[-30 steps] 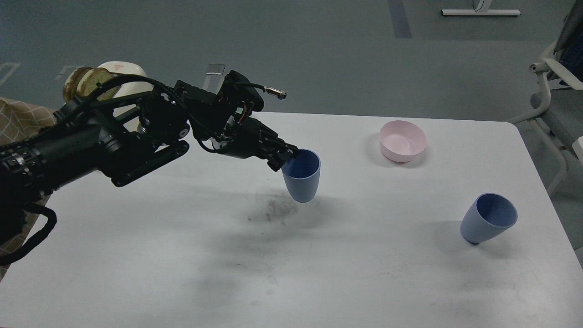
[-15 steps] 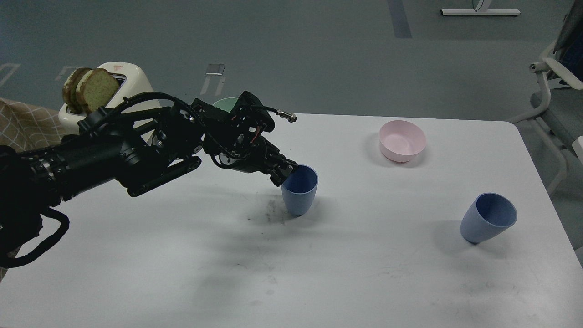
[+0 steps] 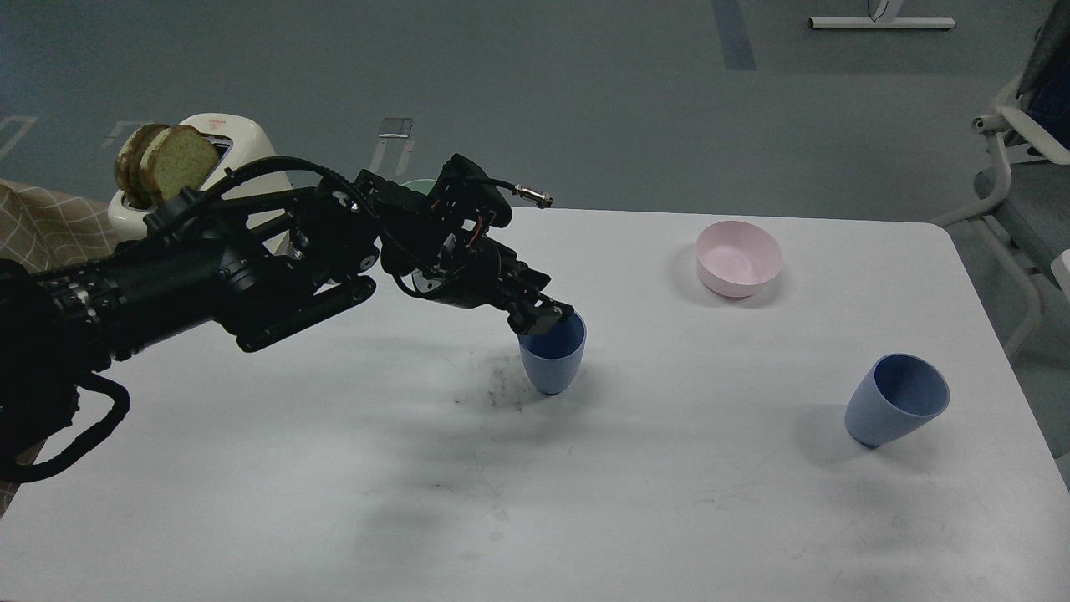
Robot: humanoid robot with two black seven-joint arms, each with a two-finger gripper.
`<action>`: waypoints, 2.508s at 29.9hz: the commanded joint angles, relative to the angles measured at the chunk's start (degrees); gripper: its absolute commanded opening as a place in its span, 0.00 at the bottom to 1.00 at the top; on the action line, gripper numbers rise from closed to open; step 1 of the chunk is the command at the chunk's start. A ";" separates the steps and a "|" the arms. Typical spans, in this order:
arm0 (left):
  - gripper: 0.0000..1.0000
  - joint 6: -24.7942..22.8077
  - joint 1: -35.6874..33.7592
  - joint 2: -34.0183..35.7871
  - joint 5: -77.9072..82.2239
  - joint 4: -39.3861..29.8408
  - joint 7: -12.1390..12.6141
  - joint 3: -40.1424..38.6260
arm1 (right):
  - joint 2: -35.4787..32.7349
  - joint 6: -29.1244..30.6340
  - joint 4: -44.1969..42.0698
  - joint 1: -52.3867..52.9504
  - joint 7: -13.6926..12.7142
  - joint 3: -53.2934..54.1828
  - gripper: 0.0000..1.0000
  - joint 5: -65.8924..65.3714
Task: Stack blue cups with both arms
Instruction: 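Open the left gripper and withdraw it toward the toaster, then reach the right gripper to the other blue cup and grasp it, then lift the blue cup and carry it above the centered cup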
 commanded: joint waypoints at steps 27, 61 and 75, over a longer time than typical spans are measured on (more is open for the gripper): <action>0.97 10.32 27.24 15.37 -79.45 0.56 1.13 -44.02 | -16.14 -0.01 31.79 -18.10 0.52 -17.18 1.00 -45.20; 0.97 12.96 31.81 17.13 -78.92 0.65 1.92 -44.81 | -9.90 -0.01 31.18 -27.86 -2.82 -22.72 0.33 -63.84; 0.97 13.22 31.73 17.13 -79.10 0.65 1.92 -44.90 | -10.16 -0.01 31.70 -25.41 -2.74 -20.18 0.00 -63.05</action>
